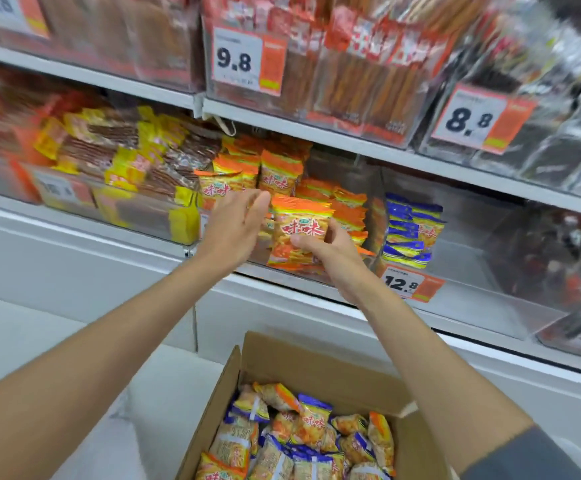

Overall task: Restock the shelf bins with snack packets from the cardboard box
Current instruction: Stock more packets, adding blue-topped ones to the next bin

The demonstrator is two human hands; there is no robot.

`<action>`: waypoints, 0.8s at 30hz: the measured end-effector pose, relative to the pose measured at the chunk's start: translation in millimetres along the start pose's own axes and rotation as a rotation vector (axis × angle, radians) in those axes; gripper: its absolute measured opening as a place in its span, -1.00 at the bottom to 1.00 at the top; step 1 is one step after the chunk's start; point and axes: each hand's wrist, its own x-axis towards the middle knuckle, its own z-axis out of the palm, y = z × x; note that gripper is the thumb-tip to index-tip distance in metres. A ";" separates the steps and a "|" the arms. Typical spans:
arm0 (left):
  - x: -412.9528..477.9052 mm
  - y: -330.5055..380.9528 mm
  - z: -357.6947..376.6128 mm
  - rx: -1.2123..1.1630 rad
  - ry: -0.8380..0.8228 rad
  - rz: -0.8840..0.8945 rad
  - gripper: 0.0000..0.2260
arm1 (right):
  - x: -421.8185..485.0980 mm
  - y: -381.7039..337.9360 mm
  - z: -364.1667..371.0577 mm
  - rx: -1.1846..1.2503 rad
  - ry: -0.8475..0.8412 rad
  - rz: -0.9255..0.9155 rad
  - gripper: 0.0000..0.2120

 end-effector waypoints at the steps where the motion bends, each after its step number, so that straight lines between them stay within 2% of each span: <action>1: 11.1 -8.4 -7.8 0.148 0.103 0.023 -0.50 | 14.3 -6.5 1.2 -0.035 0.053 -0.031 0.10; 3: 27.0 -20.4 -17.7 0.393 0.209 0.042 -0.63 | 41.1 -14.6 4.8 -0.083 0.097 -0.089 0.14; 5: 37.5 -32.3 -17.9 0.498 0.214 0.070 -0.64 | 56.7 -24.6 12.1 -0.142 0.095 -0.102 0.06; 7: 44.9 -41.8 -14.6 0.533 0.185 0.097 -0.62 | 72.0 -23.7 17.9 -0.258 0.068 -0.082 -0.02; 9: 49.7 -52.6 -7.8 0.534 0.176 0.123 -0.58 | 84.2 -18.2 20.8 -0.380 0.061 -0.055 0.03; 13: 47.8 -64.3 4.0 0.522 0.235 0.182 -0.47 | 91.5 -14.1 27.1 -0.300 0.139 -0.137 0.05; 17: 49.8 -69.4 3.3 0.502 0.250 0.234 -0.43 | 87.2 -8.0 29.6 -0.215 0.150 -0.211 -0.04; 19: 50.4 -68.9 1.9 0.487 0.247 0.248 -0.43 | 82.9 -5.9 31.7 -0.256 0.129 -0.301 -0.12; 21: 50.6 -68.0 0.9 0.485 0.242 0.260 -0.43 | 81.1 -4.1 33.8 -0.357 0.133 -0.372 -0.30; 24: 51.3 -68.1 -1.1 0.486 0.227 0.266 -0.44 | 82.7 -5.0 32.9 -0.335 0.168 -0.351 -0.53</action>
